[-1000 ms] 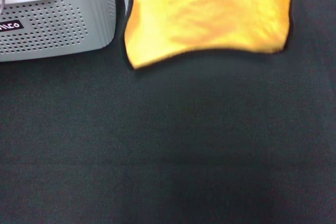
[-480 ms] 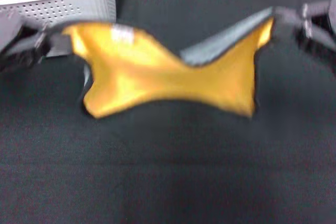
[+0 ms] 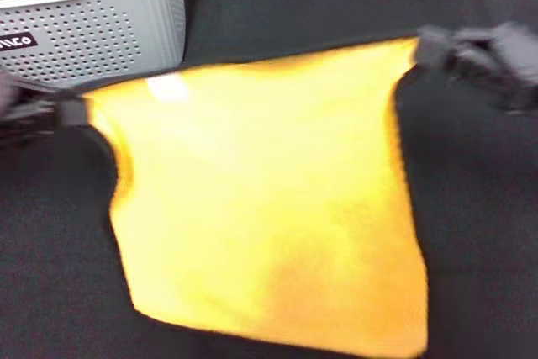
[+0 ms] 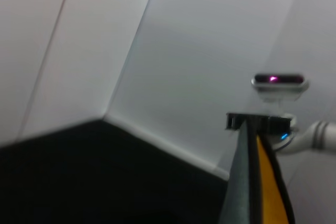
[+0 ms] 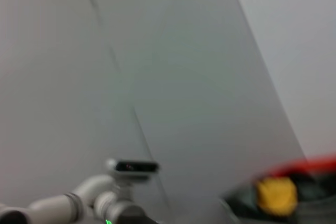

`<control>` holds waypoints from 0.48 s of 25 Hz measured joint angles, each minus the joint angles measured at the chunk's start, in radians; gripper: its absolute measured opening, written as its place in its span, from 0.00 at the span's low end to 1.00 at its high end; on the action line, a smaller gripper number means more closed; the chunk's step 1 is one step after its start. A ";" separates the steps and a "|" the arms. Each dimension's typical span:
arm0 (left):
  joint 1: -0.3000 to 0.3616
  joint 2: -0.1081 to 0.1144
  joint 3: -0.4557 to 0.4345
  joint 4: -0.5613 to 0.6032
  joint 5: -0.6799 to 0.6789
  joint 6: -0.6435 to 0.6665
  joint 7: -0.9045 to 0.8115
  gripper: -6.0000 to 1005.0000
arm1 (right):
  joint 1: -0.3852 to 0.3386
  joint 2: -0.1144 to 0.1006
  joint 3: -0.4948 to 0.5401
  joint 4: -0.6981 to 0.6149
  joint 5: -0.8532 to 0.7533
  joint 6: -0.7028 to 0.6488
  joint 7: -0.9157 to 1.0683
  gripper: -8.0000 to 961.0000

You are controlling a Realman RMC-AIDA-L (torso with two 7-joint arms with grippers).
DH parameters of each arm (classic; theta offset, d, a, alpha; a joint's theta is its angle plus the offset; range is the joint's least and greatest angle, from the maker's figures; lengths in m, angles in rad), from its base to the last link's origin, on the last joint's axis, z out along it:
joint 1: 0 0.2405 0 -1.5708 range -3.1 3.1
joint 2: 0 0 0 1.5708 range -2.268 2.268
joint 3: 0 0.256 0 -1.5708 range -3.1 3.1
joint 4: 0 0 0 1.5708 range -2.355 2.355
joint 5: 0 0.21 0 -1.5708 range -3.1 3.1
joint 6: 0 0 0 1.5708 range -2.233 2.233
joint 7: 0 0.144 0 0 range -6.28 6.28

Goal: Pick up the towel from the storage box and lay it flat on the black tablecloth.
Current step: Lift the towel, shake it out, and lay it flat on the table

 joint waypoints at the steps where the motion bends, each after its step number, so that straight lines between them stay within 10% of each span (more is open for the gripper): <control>1: -0.035 -0.023 -0.026 -0.019 0.103 -0.035 0.002 0.14 | 0.067 -0.004 0.004 0.125 -0.026 -0.005 -0.038 0.05; 6: -0.143 -0.084 -0.071 -0.106 0.359 -0.207 0.019 0.14 | 0.278 -0.014 0.006 0.522 -0.120 -0.103 -0.190 0.05; 12: -0.186 -0.098 -0.072 -0.131 0.425 -0.343 0.002 0.15 | 0.252 0.007 0.003 0.490 -0.158 -0.238 -0.193 0.05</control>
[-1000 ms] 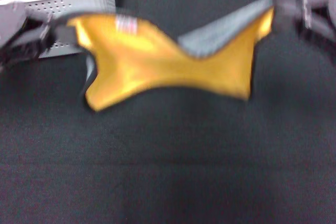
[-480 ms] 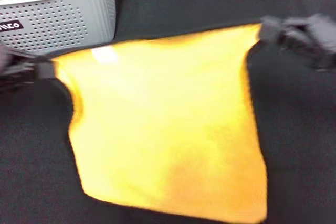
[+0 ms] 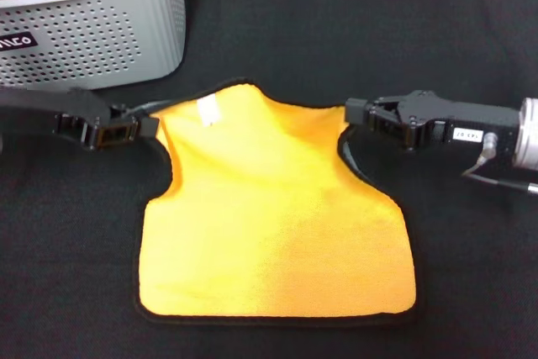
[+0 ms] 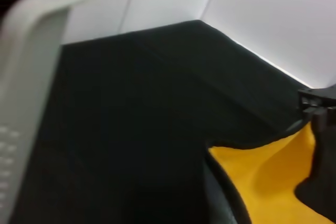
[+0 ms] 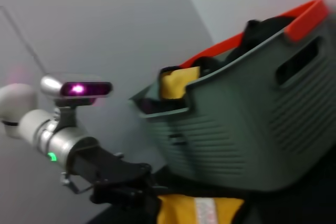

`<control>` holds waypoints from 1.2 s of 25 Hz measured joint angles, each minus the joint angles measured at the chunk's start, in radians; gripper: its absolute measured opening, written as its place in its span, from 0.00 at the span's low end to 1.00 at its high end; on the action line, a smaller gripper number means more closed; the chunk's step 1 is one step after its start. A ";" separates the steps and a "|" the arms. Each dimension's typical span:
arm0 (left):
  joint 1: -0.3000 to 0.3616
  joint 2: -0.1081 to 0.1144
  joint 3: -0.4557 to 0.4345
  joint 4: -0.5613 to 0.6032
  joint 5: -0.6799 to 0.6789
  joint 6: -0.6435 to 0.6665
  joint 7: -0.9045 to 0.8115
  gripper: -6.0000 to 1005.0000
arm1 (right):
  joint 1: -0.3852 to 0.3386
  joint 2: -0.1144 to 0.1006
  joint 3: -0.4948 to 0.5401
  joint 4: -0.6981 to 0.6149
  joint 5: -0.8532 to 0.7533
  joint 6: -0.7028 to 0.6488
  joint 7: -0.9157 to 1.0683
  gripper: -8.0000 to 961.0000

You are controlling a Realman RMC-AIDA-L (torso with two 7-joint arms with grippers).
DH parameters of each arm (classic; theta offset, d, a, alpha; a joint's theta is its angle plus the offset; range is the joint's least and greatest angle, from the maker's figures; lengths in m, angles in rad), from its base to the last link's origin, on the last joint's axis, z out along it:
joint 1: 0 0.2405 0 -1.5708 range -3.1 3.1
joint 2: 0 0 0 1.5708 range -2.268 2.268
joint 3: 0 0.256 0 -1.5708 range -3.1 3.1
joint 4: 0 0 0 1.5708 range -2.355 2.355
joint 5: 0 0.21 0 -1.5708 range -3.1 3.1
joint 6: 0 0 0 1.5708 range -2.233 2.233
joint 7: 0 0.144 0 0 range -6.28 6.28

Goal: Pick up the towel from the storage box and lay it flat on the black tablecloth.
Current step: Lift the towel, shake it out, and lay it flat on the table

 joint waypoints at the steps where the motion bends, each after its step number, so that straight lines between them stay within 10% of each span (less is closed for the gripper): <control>1: -0.002 -0.001 0.000 0.001 0.000 -0.014 -0.005 0.15 | -0.009 -0.002 0.004 -0.013 0.001 -0.011 -0.001 0.05; 12: -0.058 -0.040 0.009 -0.003 0.018 -0.141 -0.056 0.16 | -0.012 -0.043 0.063 -0.082 -0.028 -0.087 -0.001 0.06; 30: -0.082 -0.075 0.011 -0.003 0.068 -0.230 -0.080 0.17 | 0.018 -0.010 0.058 -0.091 -0.119 -0.237 0.007 0.06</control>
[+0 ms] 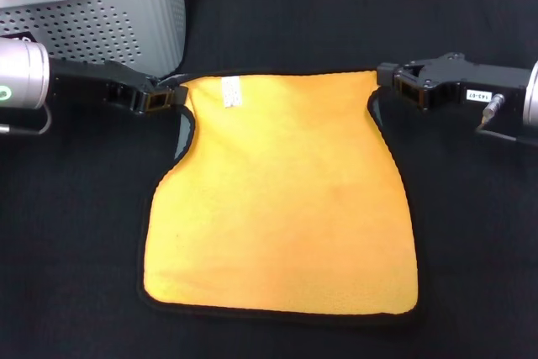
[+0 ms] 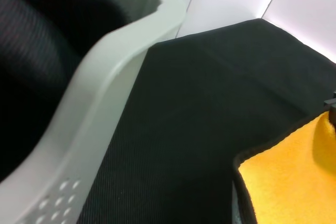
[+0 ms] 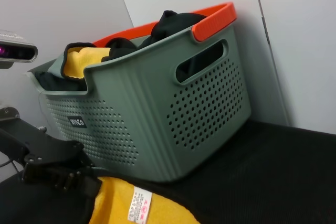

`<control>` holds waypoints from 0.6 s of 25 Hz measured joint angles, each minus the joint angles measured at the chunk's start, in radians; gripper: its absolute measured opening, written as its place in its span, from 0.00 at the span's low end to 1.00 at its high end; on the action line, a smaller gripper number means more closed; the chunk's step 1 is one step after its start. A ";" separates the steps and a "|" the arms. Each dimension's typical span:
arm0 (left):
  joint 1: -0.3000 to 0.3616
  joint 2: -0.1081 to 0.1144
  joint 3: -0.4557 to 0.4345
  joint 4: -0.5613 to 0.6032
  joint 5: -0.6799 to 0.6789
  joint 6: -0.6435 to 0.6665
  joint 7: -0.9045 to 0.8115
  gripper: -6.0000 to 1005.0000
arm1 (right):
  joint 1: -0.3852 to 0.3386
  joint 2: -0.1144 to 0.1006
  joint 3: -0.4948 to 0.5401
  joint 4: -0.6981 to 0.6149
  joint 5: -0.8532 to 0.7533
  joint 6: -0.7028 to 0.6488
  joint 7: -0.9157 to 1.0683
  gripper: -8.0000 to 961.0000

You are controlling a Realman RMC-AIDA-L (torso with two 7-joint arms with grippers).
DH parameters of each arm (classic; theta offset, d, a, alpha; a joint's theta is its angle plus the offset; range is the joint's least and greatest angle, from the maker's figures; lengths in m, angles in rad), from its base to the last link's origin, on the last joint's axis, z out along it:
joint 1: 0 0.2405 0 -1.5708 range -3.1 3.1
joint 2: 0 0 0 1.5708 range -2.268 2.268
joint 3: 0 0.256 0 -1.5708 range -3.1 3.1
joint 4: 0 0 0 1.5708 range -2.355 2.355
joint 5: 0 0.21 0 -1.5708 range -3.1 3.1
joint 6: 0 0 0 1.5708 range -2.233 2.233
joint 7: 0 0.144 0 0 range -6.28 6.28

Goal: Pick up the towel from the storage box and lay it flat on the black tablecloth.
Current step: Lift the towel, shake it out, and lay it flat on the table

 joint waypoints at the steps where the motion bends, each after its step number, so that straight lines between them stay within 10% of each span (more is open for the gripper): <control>1: 0.000 0.000 0.000 0.000 0.000 0.000 0.001 0.17 | -0.003 0.001 0.000 0.000 0.000 0.000 0.002 0.06; 15: 0.007 -0.012 -0.004 0.011 0.000 -0.049 0.006 0.18 | -0.018 0.018 0.004 -0.014 0.003 -0.177 0.005 0.15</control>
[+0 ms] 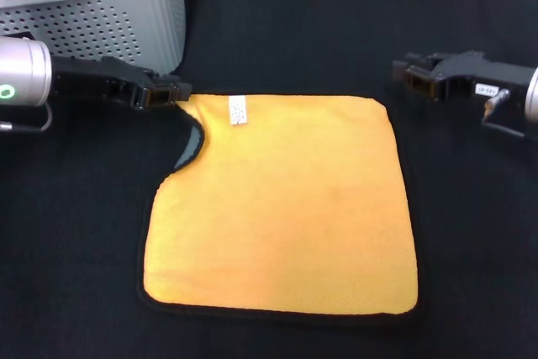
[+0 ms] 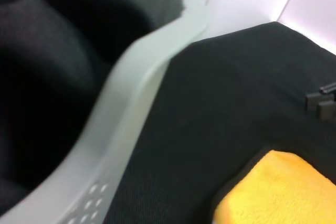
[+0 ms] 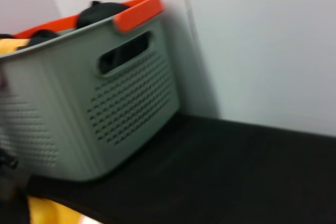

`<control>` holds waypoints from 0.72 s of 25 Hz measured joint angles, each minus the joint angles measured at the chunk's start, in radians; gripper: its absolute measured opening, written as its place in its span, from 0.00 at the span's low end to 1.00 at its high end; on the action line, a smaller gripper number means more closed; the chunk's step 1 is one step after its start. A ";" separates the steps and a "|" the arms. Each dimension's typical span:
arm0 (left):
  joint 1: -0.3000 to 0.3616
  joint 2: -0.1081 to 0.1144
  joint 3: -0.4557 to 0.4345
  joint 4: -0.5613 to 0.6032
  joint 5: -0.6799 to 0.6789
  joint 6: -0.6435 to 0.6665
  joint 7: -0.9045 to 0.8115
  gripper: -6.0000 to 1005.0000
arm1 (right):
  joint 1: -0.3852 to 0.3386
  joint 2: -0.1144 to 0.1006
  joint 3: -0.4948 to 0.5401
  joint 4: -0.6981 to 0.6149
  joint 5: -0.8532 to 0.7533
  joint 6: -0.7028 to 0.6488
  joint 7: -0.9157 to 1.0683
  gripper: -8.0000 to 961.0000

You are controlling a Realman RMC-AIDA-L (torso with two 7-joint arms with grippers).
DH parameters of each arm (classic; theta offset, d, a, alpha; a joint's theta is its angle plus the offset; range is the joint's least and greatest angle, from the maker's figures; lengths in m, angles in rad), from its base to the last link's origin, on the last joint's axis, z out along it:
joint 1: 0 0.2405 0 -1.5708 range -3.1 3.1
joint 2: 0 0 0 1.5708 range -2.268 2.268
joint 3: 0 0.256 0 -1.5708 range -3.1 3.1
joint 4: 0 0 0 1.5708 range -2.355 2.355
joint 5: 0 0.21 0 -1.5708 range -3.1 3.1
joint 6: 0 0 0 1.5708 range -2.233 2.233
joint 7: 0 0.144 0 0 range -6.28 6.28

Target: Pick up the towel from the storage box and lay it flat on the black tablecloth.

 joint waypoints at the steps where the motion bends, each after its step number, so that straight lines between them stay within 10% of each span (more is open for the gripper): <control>1: 0.004 0.001 -0.001 0.001 -0.001 -0.002 0.003 0.18 | -0.006 0.000 0.003 -0.011 0.004 -0.007 -0.002 0.17; 6: 0.014 0.006 -0.005 0.001 -0.023 0.004 0.026 0.18 | -0.043 0.000 0.007 -0.082 0.019 0.010 0.010 0.26; 14: 0.037 0.009 -0.005 0.017 -0.072 0.045 0.050 0.60 | -0.055 0.001 -0.001 -0.095 0.019 0.041 0.017 0.59; 18: 0.041 0.010 -0.005 0.018 -0.084 0.067 0.051 0.60 | -0.058 0.001 -0.001 -0.090 0.019 0.051 0.017 0.76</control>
